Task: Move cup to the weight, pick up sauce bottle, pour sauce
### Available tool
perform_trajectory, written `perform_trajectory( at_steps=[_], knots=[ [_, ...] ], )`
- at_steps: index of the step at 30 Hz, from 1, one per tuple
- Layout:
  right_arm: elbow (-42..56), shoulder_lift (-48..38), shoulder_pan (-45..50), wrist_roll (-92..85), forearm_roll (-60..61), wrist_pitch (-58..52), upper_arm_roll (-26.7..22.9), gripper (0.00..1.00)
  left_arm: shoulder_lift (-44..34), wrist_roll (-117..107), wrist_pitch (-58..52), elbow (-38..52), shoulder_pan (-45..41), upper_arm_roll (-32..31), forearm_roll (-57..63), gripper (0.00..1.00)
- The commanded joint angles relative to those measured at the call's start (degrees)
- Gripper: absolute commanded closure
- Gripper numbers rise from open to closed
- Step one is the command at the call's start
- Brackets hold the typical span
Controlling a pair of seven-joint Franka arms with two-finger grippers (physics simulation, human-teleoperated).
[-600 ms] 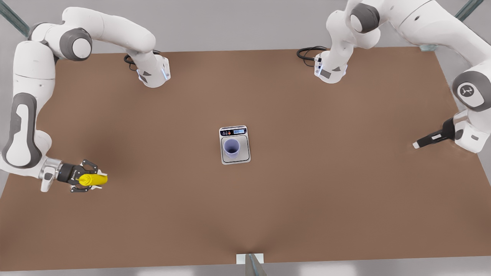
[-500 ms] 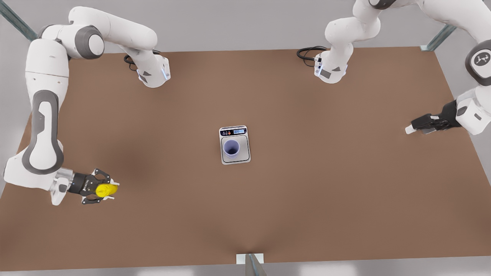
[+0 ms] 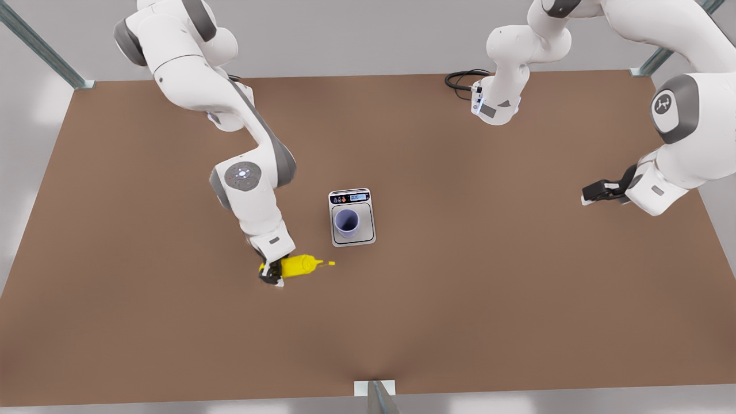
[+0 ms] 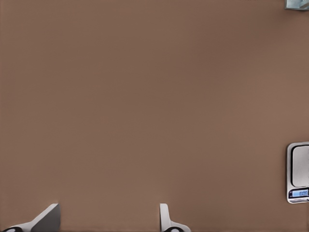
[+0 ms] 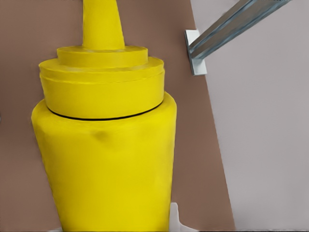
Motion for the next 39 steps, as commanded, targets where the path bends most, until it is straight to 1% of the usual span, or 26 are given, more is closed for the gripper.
perform_trajectory(
  at_steps=[1,4,7,9,10,13,17,21,22,24,26,31,39],
  knots=[
    [-1.3,-0.8,0.3,2.9,-1.8,0.0,0.0,0.49,0.0,0.0,0.0,0.0,0.1,0.0,0.0,0.0],
    [-8.8,-6.7,3.2,12.9,-12.4,-0.1,0.0,0.49,0.0,0.0,0.0,0.1,0.1,0.3,0.1,0.0],
    [-16.9,-11.0,6.6,23.2,-31.5,-0.9,-0.1,0.49,0.0,-0.2,0.0,0.2,-0.1,0.0,0.0,0.0],
    [-17.7,-11.1,8.8,30.3,-37.6,-5.8,0.0,0.49,0.0,-0.2,0.0,0.2,-0.1,0.0,0.1,0.0],
    [-18.2,-11.0,9.6,36.2,-43.6,-9.5,0.1,0.49,0.1,-0.1,0.0,0.2,0.0,0.0,0.0,0.0],
    [-18.8,-8.9,15.9,46.2,-50.0,-18.2,0.1,0.49,0.1,0.0,0.1,0.1,0.0,0.1,0.1,0.0],
    [-20.6,-8.9,21.4,51.4,-51.6,-23.5,0.1,0.49,0.1,-0.1,0.1,0.2,0.0,0.1,0.0,0.0],
    [-22.5,-8.6,23.1,51.5,-60.9,-31.4,0.2,0.49,0.2,-0.1,0.3,0.2,0.0,0.1,0.0,0.0],
    [-22.7,-7.7,24.7,51.5,-62.0,-32.7,0.1,0.49,0.2,0.1,0.4,0.2,0.0,0.1,0.0,0.0],
    [-22.6,-4.5,27.2,55.1,-65.6,-39.1,0.2,0.49,0.5,0.8,1.3,0.2,0.0,0.4,0.2,0.0],
    [-22.6,-2.6,28.7,55.2,-67.3,-41.8,0.1,0.49,0.7,0.9,1.7,0.3,-0.1,0.0,-0.1,0.0],
    [-22.5,2.4,30.0,55.8,-72.4,-50.8,0.1,0.49,1.1,0.2,1.9,0.4,-1.9,-0.4,0.7,0.0],
    [-22.2,5.0,31.6,55.7,-74.0,-53.3,0.1,0.49,1.4,-0.8,3.5,0.3,-3.9,-0.4,0.7,0.0]
  ],
)
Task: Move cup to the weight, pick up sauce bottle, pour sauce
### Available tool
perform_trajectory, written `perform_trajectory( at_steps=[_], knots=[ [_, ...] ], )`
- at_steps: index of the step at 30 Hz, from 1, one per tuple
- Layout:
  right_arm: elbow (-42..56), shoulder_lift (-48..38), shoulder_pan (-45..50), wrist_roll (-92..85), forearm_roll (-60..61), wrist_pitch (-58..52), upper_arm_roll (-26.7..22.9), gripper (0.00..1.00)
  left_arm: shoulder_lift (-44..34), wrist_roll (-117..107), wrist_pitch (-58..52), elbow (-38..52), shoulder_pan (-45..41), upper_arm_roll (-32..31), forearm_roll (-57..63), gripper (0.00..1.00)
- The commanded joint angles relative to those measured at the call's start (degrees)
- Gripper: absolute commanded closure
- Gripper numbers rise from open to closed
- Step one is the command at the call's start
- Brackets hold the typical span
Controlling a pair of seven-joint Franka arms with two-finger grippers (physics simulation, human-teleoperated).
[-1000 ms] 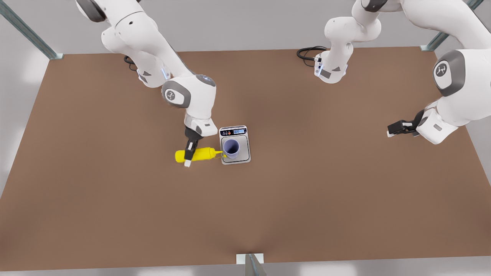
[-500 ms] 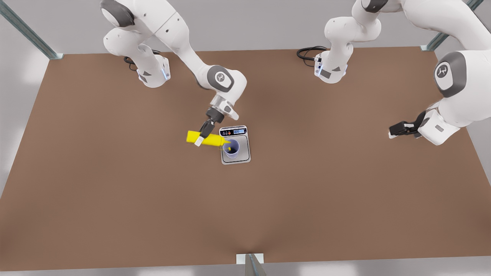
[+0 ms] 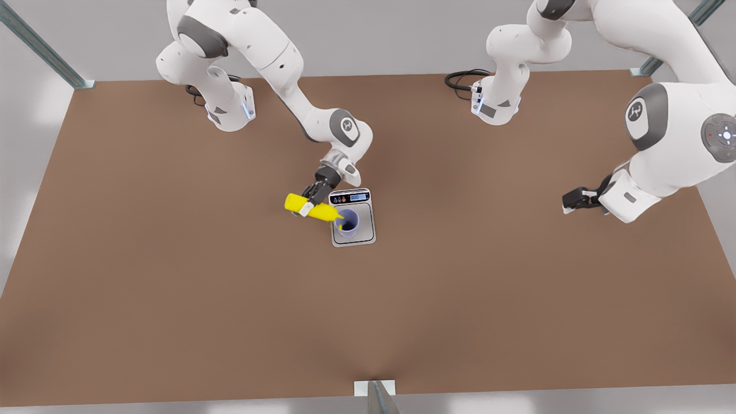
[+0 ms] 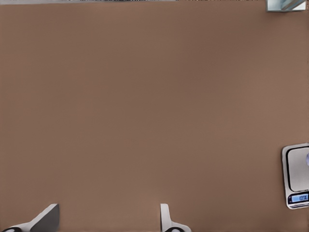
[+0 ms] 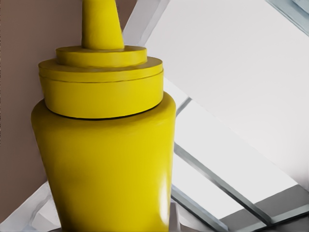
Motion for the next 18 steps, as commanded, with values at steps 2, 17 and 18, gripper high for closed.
perform_trajectory(
  at_steps=[2,17,18],
  knots=[
    [0.0,0.1,0.1,0.0,-0.4,-0.6,0.0,0.49,0.1,-0.4,0.0,-0.1,0.1,0.0,0.0,0.0],
    [1.7,2.7,0.3,0.2,-1.4,-2.3,0.0,0.49,0.6,-0.9,0.0,0.9,0.2,0.1,-0.2,0.0],
    [1.7,2.5,0.2,0.1,-1.4,-2.3,0.0,0.49,0.6,-0.9,0.1,0.9,0.2,0.0,-0.3,0.0]
  ],
)
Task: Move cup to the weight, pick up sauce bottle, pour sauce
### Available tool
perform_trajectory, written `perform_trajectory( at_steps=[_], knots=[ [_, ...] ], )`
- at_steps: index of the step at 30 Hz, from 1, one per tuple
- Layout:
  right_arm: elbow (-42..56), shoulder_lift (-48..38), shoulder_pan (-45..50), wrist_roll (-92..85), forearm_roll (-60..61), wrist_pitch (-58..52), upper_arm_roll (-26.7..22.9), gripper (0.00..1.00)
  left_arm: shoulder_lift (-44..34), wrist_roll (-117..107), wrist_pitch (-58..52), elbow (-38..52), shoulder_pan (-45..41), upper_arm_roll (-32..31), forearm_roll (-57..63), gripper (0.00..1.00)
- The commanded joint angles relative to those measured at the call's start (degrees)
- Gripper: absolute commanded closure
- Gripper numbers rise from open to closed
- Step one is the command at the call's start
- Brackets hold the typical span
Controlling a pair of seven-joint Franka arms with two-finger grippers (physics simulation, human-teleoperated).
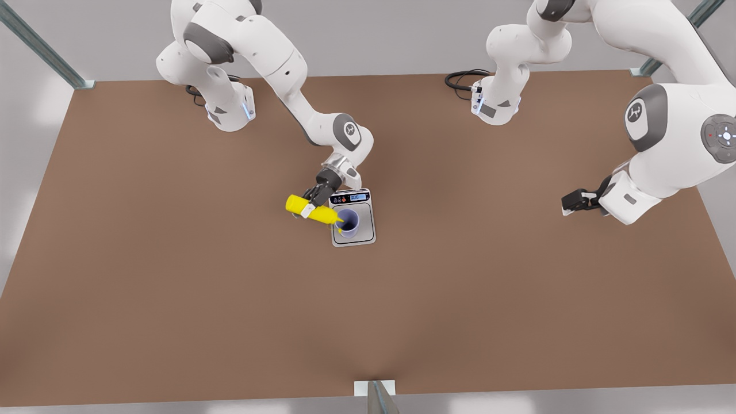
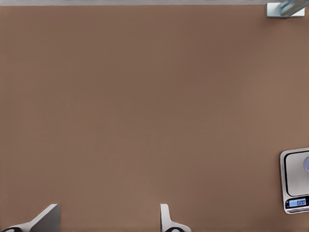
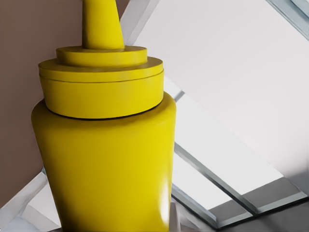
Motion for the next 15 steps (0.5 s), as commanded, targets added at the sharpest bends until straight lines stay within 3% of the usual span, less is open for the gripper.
perform_trajectory(
  at_steps=[1,9,15],
  knots=[
    [0.0,-0.3,-0.3,0.0,-0.1,0.1,0.0,0.49,-0.1,0.1,-0.1,0.0,0.0,0.1,0.0,0.0],
    [1.9,-5.9,-9.7,-1.3,3.7,15.8,0.1,0.49,-0.5,-0.3,-0.2,1.1,0.0,0.6,0.2,0.0],
    [4.2,-8.4,-20.1,-5.4,20.6,29.1,0.1,0.49,1.5,0.1,2.0,2.5,0.8,1.8,0.2,0.0]
  ],
)
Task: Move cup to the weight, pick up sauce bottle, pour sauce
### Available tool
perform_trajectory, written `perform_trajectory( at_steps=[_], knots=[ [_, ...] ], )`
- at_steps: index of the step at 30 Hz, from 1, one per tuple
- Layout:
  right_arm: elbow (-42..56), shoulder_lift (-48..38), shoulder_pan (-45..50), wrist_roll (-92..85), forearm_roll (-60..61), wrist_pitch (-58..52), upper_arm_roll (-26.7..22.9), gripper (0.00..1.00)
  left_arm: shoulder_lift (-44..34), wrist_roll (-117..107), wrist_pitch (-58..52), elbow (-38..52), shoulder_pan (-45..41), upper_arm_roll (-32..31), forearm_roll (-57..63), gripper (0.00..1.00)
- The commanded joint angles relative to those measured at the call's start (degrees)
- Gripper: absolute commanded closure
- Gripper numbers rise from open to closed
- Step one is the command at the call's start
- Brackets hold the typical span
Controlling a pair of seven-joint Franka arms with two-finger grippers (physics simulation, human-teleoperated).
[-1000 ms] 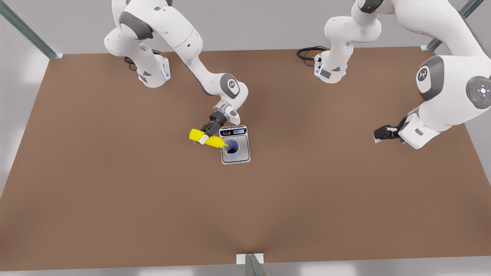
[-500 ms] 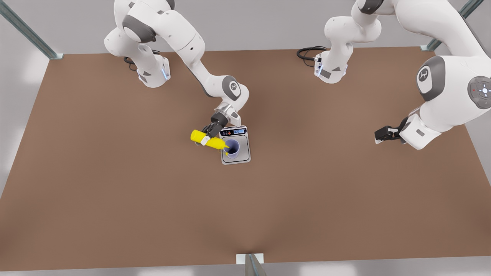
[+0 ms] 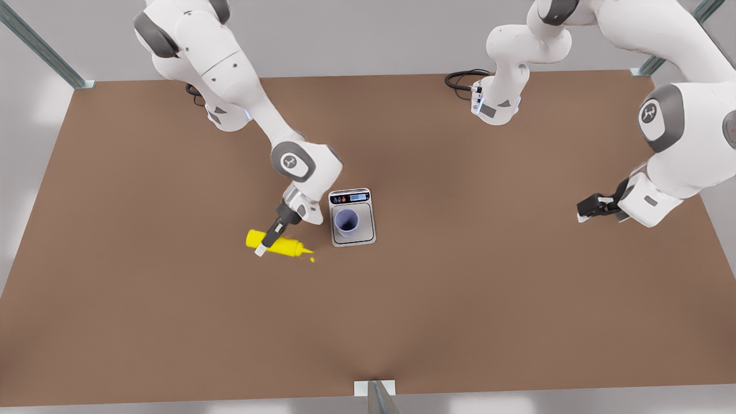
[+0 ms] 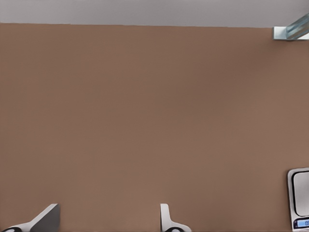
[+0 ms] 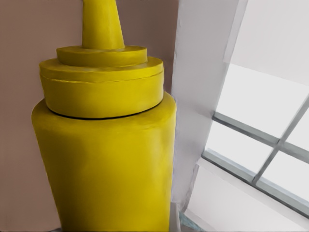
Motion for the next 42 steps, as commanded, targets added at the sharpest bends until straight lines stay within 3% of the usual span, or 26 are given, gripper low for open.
perform_trajectory(
  at_steps=[1,5,11,16,20,23,30,42],
  knots=[
    [0.0,0.1,-0.1,0.0,0.6,0.7,0.0,0.49,0.2,0.2,0.9,0.0,0.1,0.0,0.1,0.0],
    [2.9,-0.4,-7.6,-17.4,19.6,8.6,-0.1,0.49,1.0,0.6,1.5,-0.1,0.2,1.7,-0.1,0.0],
    [5.6,0.1,-21.3,-61.6,56.5,23.2,-0.5,0.49,1.5,0.5,1.6,0.0,0.1,2.5,-0.5,0.0],
    [6.1,3.6,-26.8,-82.1,81.0,28.1,-0.4,0.49,1.4,0.6,1.4,-0.3,0.1,2.3,-0.6,0.0],
    [6.1,6.4,-27.8,-105.8,110.5,25.5,0.0,0.49,1.4,0.2,1.3,-0.3,0.1,2.4,-2.4,0.0],
    [6.1,7.4,-32.3,-122.0,124.5,14.6,0.0,0.49,1.4,-0.1,1.3,-0.4,0.1,2.4,-2.5,0.0],
    [15.1,19.3,-43.2,-133.0,130.7,-10.9,-0.1,0.49,1.2,-0.4,1.2,-0.3,-0.1,2.4,-2.4,0.0],
    [14.8,21.7,-44.1,-138.0,135.6,-0.7,-0.3,0.49,1.2,0.1,1.2,-0.4,-0.1,2.4,-2.4,0.0]
  ],
)
